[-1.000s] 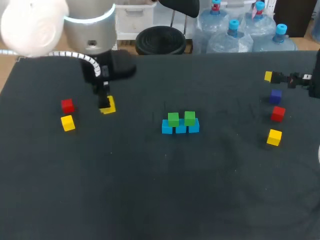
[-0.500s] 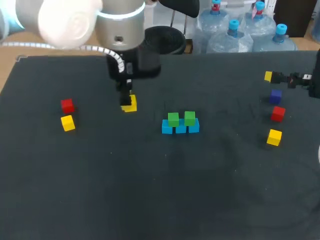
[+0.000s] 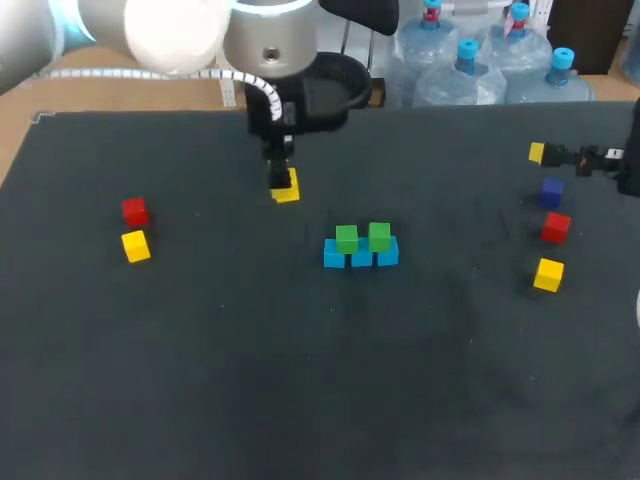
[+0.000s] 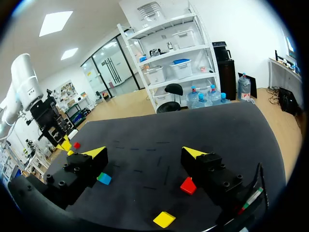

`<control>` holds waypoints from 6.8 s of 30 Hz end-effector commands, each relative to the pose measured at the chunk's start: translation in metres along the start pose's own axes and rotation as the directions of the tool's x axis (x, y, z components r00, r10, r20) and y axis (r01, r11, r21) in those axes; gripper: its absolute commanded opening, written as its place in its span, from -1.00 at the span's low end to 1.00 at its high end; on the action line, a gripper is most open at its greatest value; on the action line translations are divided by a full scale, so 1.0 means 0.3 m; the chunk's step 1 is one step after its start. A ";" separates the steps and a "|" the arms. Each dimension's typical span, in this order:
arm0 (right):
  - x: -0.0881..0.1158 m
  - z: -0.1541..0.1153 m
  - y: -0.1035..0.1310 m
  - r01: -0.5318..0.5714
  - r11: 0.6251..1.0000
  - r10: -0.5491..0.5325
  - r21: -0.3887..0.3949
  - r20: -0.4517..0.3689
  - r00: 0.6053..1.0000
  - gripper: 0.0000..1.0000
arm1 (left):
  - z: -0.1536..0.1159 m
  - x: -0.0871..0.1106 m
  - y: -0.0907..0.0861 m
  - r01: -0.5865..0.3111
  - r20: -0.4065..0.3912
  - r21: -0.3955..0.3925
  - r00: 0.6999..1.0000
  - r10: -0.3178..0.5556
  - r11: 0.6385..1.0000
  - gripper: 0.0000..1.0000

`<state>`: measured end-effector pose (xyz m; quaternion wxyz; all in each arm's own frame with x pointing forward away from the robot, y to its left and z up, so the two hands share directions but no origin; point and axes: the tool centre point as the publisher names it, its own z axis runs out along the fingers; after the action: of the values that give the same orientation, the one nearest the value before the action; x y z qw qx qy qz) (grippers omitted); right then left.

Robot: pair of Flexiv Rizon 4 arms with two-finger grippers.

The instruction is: Place the blue cubes, place green cubes on the blue cubes, place the yellow cubes on the green cubes, then place the red cubes on the yellow cubes, and place purple cube on the red cubes.

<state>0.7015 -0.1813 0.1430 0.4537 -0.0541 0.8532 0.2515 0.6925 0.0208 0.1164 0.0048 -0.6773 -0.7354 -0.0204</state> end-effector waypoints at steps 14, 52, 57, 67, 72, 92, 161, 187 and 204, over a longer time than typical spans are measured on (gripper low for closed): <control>-0.002 -0.003 -0.001 -0.001 1.000 0.001 -0.002 -0.002 1.000 1.00 | 0.003 -0.136 0.006 -0.045 -0.003 0.055 0.999 0.045 0.997 -1.00; -0.002 -0.003 -0.001 -0.001 1.000 0.001 -0.002 -0.002 1.000 1.00 | 0.114 -0.320 -0.101 -0.184 -0.032 0.049 0.982 0.186 0.982 -1.00; -0.002 -0.003 -0.001 -0.001 1.000 0.001 -0.002 -0.002 1.000 1.00 | 0.125 -0.341 -0.094 -0.197 -0.042 0.048 0.979 0.199 0.979 -1.00; -0.002 -0.003 -0.001 -0.001 1.000 0.001 -0.002 -0.002 1.000 1.00 | 0.147 -0.347 -0.051 -0.167 -0.066 0.067 0.983 0.171 0.984 -1.00; -0.002 -0.003 -0.001 -0.001 1.000 0.001 -0.002 -0.002 1.000 1.00 | 0.134 -0.337 -0.019 -0.134 -0.058 0.066 0.989 0.138 0.989 -1.00; -0.002 -0.003 -0.001 -0.001 1.000 0.001 -0.002 -0.002 1.000 1.00 | 0.134 -0.305 -0.069 -0.087 -0.046 0.125 0.995 0.093 0.988 -1.00; -0.002 -0.003 -0.001 -0.001 1.000 0.001 -0.002 -0.002 1.000 1.00 | 0.189 -0.336 -0.058 -0.074 -0.041 0.126 0.996 0.080 0.989 -1.00; -0.002 -0.003 -0.001 -0.001 1.000 0.001 -0.002 -0.002 1.000 1.00 | 0.151 -0.309 -0.040 -0.045 -0.022 0.138 0.999 0.048 0.989 1.00; -0.002 -0.003 -0.001 -0.001 1.000 0.001 -0.002 -0.002 1.000 1.00 | -0.005 -0.170 -0.010 0.001 0.023 0.081 1.000 -0.003 0.997 1.00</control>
<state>0.7015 -0.1813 0.1430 0.4537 -0.0541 0.8532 0.2515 0.7030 -0.0443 0.1100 0.0402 -0.6779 -0.7338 0.0183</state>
